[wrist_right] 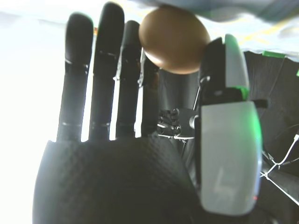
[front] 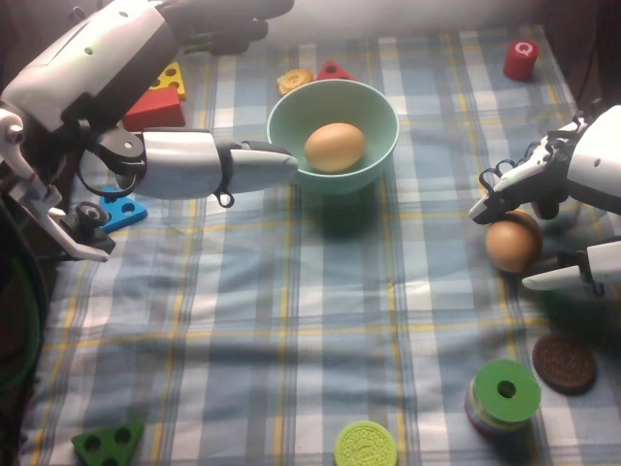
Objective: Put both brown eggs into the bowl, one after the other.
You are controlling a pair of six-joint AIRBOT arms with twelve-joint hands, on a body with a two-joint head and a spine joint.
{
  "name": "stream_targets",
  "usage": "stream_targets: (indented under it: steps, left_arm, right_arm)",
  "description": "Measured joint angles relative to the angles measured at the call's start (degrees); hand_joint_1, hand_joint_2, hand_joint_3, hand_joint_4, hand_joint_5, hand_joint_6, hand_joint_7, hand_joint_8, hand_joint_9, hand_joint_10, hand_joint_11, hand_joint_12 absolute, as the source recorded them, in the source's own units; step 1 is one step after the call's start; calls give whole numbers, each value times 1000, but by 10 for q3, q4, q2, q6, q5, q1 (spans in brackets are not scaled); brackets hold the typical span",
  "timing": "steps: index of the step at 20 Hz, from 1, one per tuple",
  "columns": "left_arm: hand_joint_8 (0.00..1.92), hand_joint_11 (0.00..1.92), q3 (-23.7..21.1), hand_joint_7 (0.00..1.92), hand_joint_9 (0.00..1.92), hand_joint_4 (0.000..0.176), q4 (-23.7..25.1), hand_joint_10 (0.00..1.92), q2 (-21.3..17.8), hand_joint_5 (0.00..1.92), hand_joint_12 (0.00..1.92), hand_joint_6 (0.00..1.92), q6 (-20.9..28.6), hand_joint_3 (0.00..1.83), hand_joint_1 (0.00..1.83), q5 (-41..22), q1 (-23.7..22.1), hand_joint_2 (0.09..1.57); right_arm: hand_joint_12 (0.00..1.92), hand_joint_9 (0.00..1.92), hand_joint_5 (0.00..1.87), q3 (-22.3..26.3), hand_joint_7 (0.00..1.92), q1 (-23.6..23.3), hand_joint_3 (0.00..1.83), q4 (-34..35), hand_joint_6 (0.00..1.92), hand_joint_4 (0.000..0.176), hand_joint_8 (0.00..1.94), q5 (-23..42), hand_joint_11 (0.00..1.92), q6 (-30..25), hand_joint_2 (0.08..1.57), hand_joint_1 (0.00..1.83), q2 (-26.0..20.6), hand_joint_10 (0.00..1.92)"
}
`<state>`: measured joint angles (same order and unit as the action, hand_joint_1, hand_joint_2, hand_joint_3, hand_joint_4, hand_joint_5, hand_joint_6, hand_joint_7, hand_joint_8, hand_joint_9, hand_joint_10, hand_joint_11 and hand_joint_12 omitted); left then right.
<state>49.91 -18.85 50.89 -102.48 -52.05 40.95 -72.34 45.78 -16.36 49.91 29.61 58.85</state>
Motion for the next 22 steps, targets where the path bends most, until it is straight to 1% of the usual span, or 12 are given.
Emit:
stream_targets:
  steps: [2, 6, 7, 10, 11, 12, 15, 18, 19, 20, 21, 22]
  left_arm:
    - [1, 0, 0, 597, 606, 112, -1, 45, 0, 462, 1378, 0, 0, 0, 917, 0, 1, 853]
    - [2, 0, 0, 591, 604, 110, -1, 39, 0, 462, 1329, 3, 0, 0, 909, -1, 1, 854]
    - [5, 0, -1, 607, 635, 115, -1, 52, -1, 472, 1407, 3, 0, 0, 932, -5, 4, 836]
    - [0, 0, -7, 598, 618, 113, -9, 44, -8, 476, 1393, 2, 2, 1, 979, -15, 15, 845]
    - [4, 0, -8, 595, 598, 83, -15, 32, -10, 494, 1332, 5, 2, 10, 974, -18, 20, 878]
    - [4, 0, -9, 595, 598, 83, -23, 32, -14, 494, 1332, 5, 2, 10, 974, -25, 25, 878]
    - [13, 1, -10, 645, 665, 60, -49, 64, -19, 516, 1468, 4, 1, 7, 861, -39, 42, 918]
    - [1, 0, -10, 616, 608, 84, -57, 31, -19, 503, 1283, 0, 1, 4, 798, -46, 51, 935]
    - [5, 0, -11, 629, 619, 61, -60, 32, -19, 529, 1290, 6, 2, 1, 837, -47, 54, 930]
    - [5, 0, -11, 629, 619, 61, -63, 32, -19, 529, 1290, 6, 1, 1, 837, -45, 57, 930]
    - [7, 0, -11, 638, 625, 57, -69, 32, -19, 548, 1290, 9, 2, 5, 835, -45, 61, 942]
    - [8, 0, -12, 649, 645, 55, -69, 36, -23, 562, 1265, 8, 2, 4, 835, -43, 61, 950]
  right_arm:
    - [1234, 967, 976, -1, 1033, -7, 1, -3, 782, 0, 1123, -6, 840, 0, 1107, 1262, 0, 957]
    - [1417, 1001, 979, -9, 1072, -39, 0, -2, 847, 0, 1002, -9, 808, 2, 1097, 1244, 8, 934]
    - [1510, 955, 1013, -15, 998, -55, 0, 5, 723, 0, 1207, 2, 820, 2, 1112, 1260, 15, 1104]
    - [1535, 930, 998, -22, 978, -93, 0, 12, 731, 0, 1250, 9, 850, 17, 1123, 1259, 23, 1206]
    - [1692, 788, 1060, -28, 874, -111, 0, 13, 799, 0, 1301, 13, 637, 23, 1087, 1191, 30, 1421]
    - [1692, 788, 1060, -35, 874, -130, 0, 15, 799, 0, 1301, 16, 637, 26, 1087, 1191, 39, 1421]
    - [1198, 1121, 995, -57, 1180, -181, 0, 15, 921, 0, 715, 20, 944, 38, 1071, 1248, 70, 724]
    - [1410, 1292, 1045, -73, 1192, -212, 1, 15, 734, 0, 811, 11, 1206, 52, 1056, 1269, 101, 897]
    - [1364, 1188, 1010, -78, 1155, -214, 2, 14, 885, 0, 762, 7, 1082, 52, 1070, 1244, 110, 824]
    - [1364, 1188, 1010, -81, 1155, -217, 2, 9, 885, 0, 762, -2, 1082, 53, 1070, 1244, 118, 824]
    - [1416, 982, 1038, -86, 1104, -217, 0, 2, 971, 11, 716, -14, 702, 53, 1075, 1239, 127, 745]
    - [1256, 909, 1017, -88, 1065, -217, 1, 2, 1034, 0, 749, -23, 576, 53, 1089, 1236, 131, 590]
